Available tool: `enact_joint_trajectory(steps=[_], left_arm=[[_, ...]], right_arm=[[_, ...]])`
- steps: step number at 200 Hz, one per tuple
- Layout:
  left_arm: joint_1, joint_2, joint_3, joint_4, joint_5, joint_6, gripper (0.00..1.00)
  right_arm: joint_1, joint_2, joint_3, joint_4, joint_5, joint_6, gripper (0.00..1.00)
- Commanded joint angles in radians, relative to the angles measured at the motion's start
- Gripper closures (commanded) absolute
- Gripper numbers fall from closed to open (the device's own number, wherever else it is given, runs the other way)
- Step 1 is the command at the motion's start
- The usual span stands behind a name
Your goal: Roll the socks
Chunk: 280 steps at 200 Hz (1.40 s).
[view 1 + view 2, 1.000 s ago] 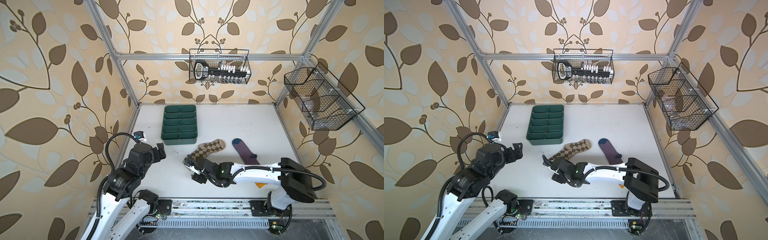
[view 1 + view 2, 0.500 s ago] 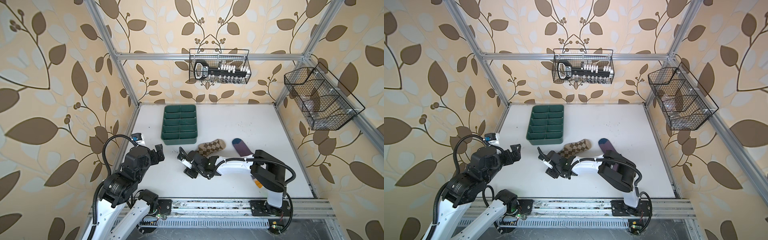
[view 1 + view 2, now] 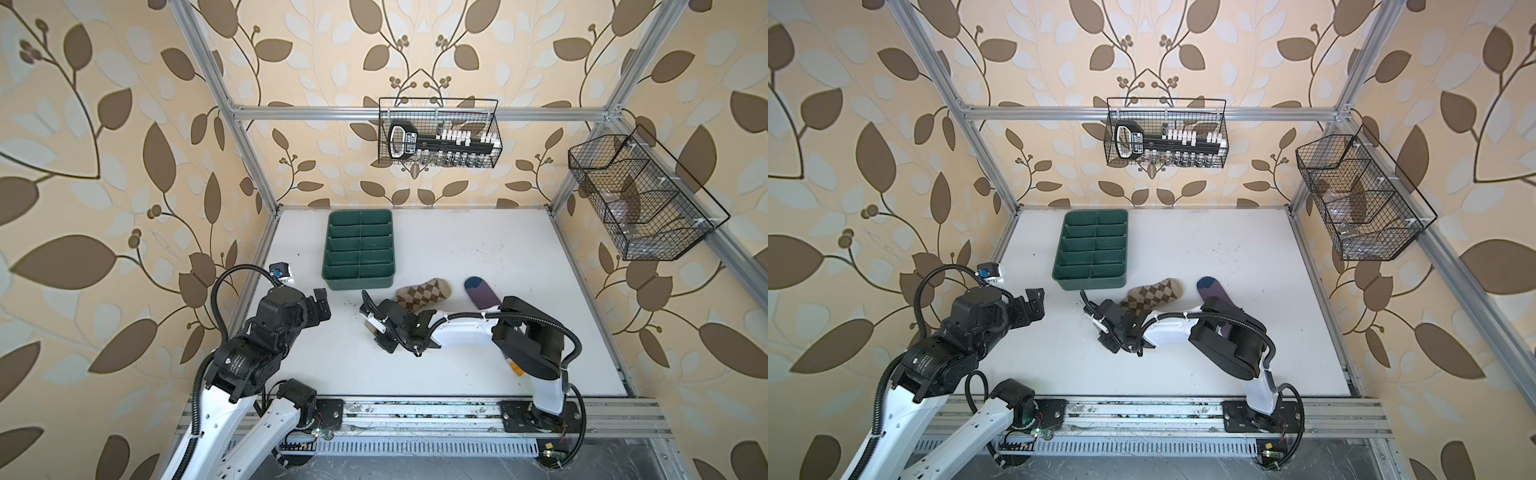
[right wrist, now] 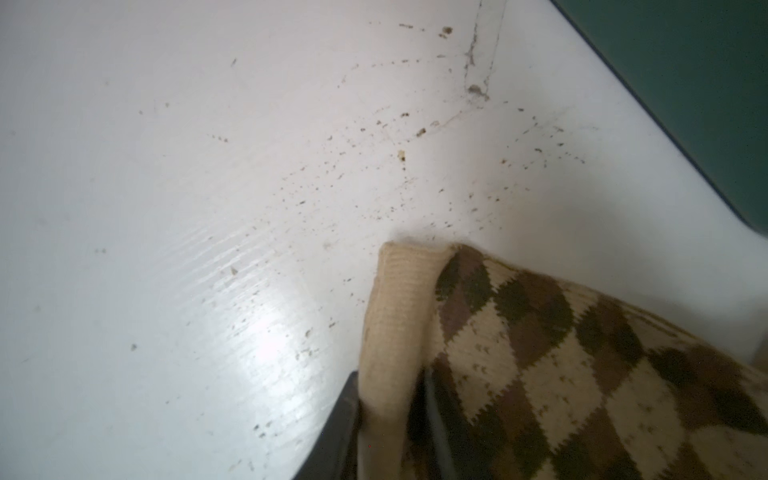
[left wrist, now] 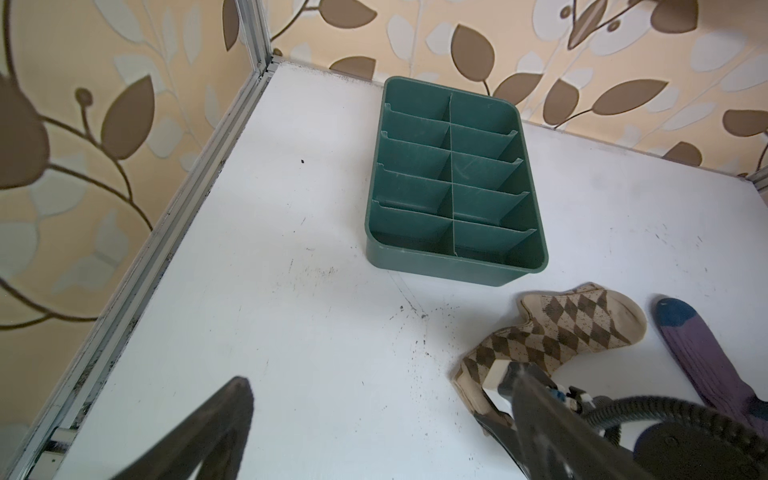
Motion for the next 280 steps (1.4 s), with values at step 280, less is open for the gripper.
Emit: enact_joint_trajectory(steps=[280], left_arm=[[-0.688,0.301,-0.518,0.582,0.263,1.240,0.18]], right_arm=[[-0.252,-0.023,-0.118,-0.452,-0.630,-0.147,0.88]])
